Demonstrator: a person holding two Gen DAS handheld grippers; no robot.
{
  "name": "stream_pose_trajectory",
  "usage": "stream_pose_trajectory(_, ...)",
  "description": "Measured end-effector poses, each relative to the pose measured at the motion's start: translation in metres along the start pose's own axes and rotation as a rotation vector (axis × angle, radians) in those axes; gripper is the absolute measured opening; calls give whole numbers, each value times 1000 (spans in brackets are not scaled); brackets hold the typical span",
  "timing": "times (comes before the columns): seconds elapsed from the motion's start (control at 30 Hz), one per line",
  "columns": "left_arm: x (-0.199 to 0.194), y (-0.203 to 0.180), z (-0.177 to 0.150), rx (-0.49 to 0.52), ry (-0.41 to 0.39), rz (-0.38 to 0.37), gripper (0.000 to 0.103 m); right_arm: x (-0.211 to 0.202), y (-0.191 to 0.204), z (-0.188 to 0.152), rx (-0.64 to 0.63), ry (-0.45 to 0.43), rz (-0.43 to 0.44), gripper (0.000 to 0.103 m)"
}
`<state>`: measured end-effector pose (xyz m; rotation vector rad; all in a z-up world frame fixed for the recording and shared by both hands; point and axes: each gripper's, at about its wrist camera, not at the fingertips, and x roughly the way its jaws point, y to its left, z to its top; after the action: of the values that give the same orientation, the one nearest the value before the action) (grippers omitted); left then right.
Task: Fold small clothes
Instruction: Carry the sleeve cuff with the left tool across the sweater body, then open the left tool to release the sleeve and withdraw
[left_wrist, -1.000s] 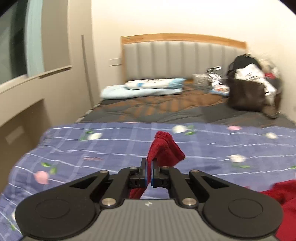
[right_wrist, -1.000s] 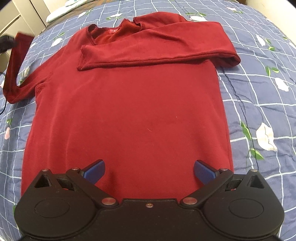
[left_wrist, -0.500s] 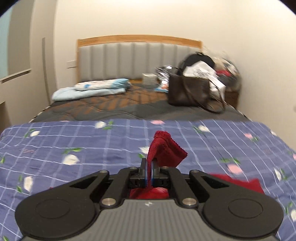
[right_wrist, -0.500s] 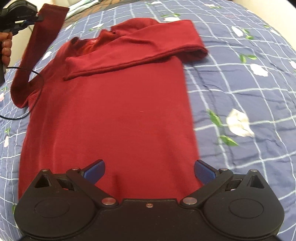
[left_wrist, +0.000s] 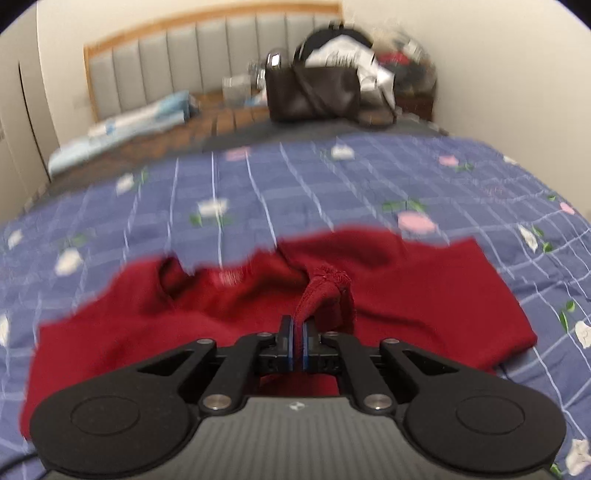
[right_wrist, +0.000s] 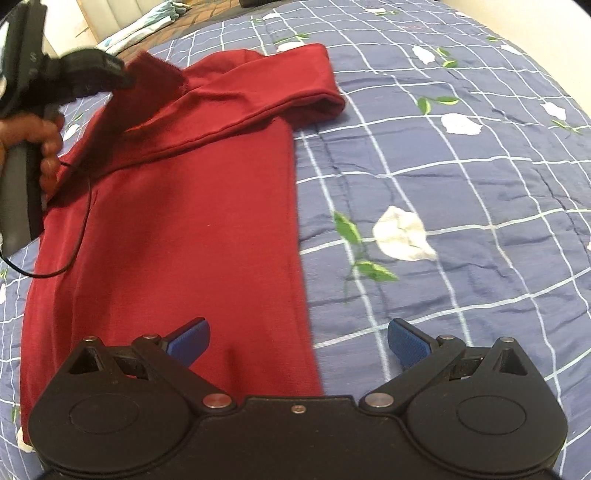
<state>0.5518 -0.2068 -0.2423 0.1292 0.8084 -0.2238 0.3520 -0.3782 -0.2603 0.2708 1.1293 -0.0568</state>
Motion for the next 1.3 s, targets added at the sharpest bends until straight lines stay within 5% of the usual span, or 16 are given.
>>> stream_pose_trajectory(0.1,-3,2,-3,-10,24,-41,19,-3,-7,2,-7,-8,0,102)
stream_pose_trajectory(0.17,-9,6,-4,-4,27,-75,44,-4,-11,5,-13,-15,-2,102)
stream_pose_trajectory(0.27,-18,14,-6,-9,31,-101,61,-4,-16,11,-18,-25,-6,102)
stream_pose_trajectory(0.43,-38,44,-6,-125,10,-14,86,-2,-16,28,-35,-54,0,102)
stream_pose_trajectory(0.63,-49,120,-15,-310,8,219,92,6,3,64,-42,-126,28,102)
stream_pose_trajectory(0.87,-15,219,-34,-367,112,482,93,33,44,124,-73,-212,86,102)
stream_pose_trajectory(1.0,16,253,-44,-367,248,549,93,64,71,164,-105,-248,104,102)
stream_pose_trajectory(1.17,26,257,-58,-333,270,550,93,108,101,191,-188,-223,38,102)
stream_pose_trajectory(1.3,28,254,-57,-278,277,562,96,124,82,193,-145,-189,-32,102)
